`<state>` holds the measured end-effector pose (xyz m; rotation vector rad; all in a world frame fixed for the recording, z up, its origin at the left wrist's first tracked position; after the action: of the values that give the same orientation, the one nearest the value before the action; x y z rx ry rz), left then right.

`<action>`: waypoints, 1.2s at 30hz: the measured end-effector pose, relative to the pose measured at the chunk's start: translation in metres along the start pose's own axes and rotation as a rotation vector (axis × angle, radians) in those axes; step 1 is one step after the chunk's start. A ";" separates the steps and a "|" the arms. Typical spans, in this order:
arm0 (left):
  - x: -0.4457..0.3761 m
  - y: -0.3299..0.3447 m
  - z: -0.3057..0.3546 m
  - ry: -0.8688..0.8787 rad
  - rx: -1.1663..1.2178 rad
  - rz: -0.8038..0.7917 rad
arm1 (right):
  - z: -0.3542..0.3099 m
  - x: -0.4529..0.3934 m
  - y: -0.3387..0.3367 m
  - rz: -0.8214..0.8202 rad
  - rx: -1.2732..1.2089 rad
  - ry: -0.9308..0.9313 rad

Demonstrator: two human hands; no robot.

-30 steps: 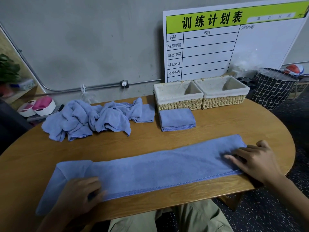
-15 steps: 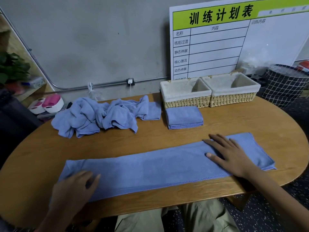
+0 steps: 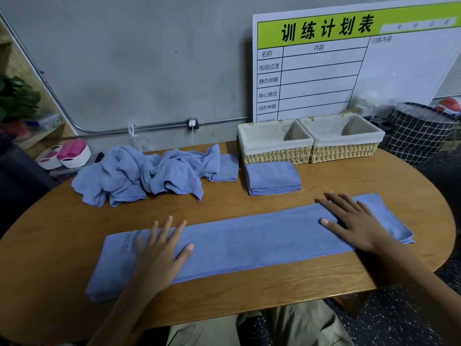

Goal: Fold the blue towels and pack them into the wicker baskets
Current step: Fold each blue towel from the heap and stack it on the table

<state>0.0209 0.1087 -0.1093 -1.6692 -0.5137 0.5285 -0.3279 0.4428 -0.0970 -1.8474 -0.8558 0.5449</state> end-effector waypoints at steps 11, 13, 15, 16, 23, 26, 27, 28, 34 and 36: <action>0.030 0.000 -0.010 -0.086 -0.116 0.011 | -0.008 0.008 0.008 0.025 0.006 -0.018; 0.036 0.002 -0.017 -0.116 -0.119 -0.005 | -0.004 0.008 0.008 0.023 -0.002 -0.007; 0.042 0.001 -0.016 -0.120 -0.114 0.003 | -0.004 0.009 0.008 0.023 0.003 0.000; 0.043 -0.001 -0.016 -0.119 -0.098 0.028 | -0.006 0.010 0.008 0.021 0.008 0.001; -0.014 -0.032 -0.040 -0.016 0.025 0.093 | -0.048 -0.009 -0.002 0.067 -0.003 -0.156; -0.026 -0.033 -0.031 0.131 0.247 0.027 | -0.085 -0.026 0.013 0.065 -0.041 -0.309; -0.029 -0.035 -0.029 0.166 0.297 0.017 | -0.097 -0.031 0.019 0.049 -0.056 -0.352; -0.033 -0.034 -0.030 0.184 0.340 -0.003 | -0.108 -0.036 0.026 0.029 -0.074 -0.387; -0.040 -0.037 -0.038 0.165 0.478 -0.122 | -0.146 -0.055 0.046 0.020 -0.236 -0.451; -0.042 -0.041 -0.046 0.105 0.460 -0.109 | -0.147 -0.057 0.047 0.031 -0.271 -0.459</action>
<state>0.0133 0.0538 -0.0598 -1.2151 -0.3696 0.4373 -0.2491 0.2997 -0.0800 -2.0139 -1.2560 0.9332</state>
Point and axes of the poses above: each hand's wrist, its own x-axis away from the middle knuckle, its own y-axis out of the palm, z = x × y, the point moved 6 cm from there along -x, towards the middle knuckle, and after that the axes turned 12 degrees about -x, right-handed, at the moved point
